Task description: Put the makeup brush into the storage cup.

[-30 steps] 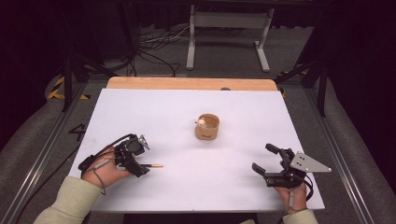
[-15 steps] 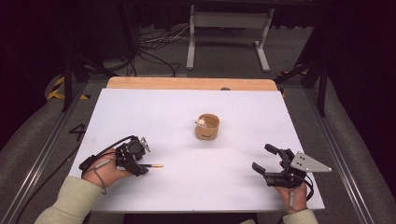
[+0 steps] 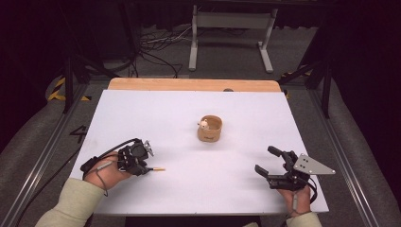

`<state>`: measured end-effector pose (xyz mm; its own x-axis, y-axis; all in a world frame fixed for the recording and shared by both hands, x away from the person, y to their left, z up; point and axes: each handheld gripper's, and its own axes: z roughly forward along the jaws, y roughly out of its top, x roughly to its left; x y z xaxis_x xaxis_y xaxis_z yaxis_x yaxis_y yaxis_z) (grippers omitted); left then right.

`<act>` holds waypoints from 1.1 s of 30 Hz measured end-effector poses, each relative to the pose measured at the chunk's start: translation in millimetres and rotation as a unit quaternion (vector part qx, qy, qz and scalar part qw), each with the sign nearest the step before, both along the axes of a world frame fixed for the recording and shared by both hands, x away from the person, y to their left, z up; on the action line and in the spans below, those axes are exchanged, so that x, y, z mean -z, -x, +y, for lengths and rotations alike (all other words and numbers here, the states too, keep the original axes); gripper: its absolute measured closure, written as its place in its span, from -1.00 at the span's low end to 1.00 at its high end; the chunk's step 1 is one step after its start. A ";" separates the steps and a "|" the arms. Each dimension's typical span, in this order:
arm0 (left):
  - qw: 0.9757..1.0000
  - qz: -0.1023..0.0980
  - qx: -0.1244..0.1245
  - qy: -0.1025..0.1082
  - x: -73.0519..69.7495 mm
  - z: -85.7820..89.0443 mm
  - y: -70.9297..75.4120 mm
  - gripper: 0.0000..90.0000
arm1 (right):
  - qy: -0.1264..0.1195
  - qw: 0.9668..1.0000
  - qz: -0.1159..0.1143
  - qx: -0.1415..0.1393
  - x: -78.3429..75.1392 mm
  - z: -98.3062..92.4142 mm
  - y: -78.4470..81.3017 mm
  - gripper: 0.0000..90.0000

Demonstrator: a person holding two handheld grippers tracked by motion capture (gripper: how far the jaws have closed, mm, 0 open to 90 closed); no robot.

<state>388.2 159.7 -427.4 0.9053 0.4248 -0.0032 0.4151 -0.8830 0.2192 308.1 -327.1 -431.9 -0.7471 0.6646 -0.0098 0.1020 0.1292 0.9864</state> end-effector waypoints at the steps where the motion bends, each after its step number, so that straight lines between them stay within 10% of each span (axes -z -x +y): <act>1: 1.000 0.001 0.003 -0.001 0.0 -0.5 0.3 0.67 | 0.001 1.000 0.000 0.000 0.1 0.2 0.0 -0.68; 18: 1.000 -0.019 0.024 -0.005 -3.9 -3.4 3.8 0.84 | 0.019 1.000 -0.003 -0.012 -1.5 8.4 1.4 -0.69; 33: 0.993 -0.071 0.034 0.089 -33.6 -10.7 14.7 0.84 | 0.023 1.000 -0.009 -0.018 -3.9 12.6 3.6 -0.69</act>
